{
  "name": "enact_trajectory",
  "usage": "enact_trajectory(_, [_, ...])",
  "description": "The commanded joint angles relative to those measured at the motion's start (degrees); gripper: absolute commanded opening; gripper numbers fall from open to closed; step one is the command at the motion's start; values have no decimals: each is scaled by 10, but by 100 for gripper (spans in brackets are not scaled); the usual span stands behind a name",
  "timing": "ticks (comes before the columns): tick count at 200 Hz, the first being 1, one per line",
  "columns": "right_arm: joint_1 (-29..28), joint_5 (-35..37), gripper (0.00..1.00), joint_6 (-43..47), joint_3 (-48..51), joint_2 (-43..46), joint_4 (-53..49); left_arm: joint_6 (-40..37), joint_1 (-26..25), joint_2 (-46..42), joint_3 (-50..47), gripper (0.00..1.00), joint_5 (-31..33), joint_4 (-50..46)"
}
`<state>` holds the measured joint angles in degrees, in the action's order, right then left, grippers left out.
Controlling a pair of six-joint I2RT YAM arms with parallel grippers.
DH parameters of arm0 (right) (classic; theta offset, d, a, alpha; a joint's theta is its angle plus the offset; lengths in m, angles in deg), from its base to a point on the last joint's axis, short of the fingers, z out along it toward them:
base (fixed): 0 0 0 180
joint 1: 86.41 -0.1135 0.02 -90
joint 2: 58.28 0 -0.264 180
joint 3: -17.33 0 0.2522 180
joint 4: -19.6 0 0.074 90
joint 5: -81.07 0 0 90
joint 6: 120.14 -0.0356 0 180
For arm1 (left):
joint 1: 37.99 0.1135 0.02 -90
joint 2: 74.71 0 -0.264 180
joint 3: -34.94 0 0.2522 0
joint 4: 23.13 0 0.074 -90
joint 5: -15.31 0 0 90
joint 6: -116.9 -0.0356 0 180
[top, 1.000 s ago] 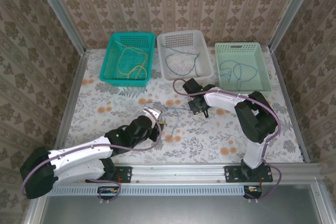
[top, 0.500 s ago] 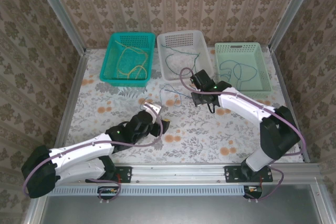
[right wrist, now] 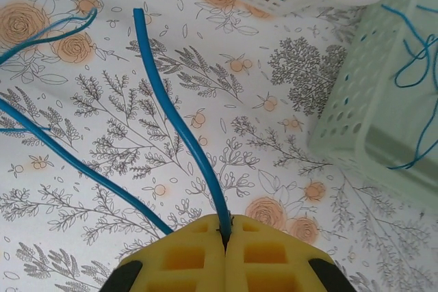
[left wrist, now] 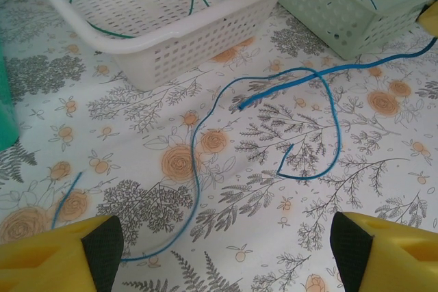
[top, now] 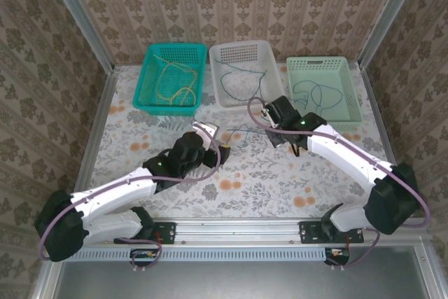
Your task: Untangle the cables
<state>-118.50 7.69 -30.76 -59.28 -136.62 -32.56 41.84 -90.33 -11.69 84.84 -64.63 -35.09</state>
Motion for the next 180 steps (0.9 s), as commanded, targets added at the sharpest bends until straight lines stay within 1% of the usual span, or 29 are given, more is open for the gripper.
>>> enact_trajectory(1, [-4,24,0,25,12,28,2,-22,14,30,36,82,-53,25])
enact_trajectory(23, [-4,26,0,27,20,42,4,-27,22,69,53,77,-88,57])
enact_trajectory(36, [-4,22,0,27,30,52,13,-15,32,87,55,73,-105,88])
enact_trajectory(48, [-4,19,0,27,37,60,20,-3,42,102,61,72,-118,101])
enact_trajectory(98, [-7,13,0,33,45,75,37,-4,50,132,96,72,-91,58])
enact_trajectory(143, [-9,5,0,38,58,100,53,-7,50,153,105,71,-94,60])
enact_trajectory(180, [-9,-2,0,39,61,104,57,-21,49,166,120,69,-112,63])
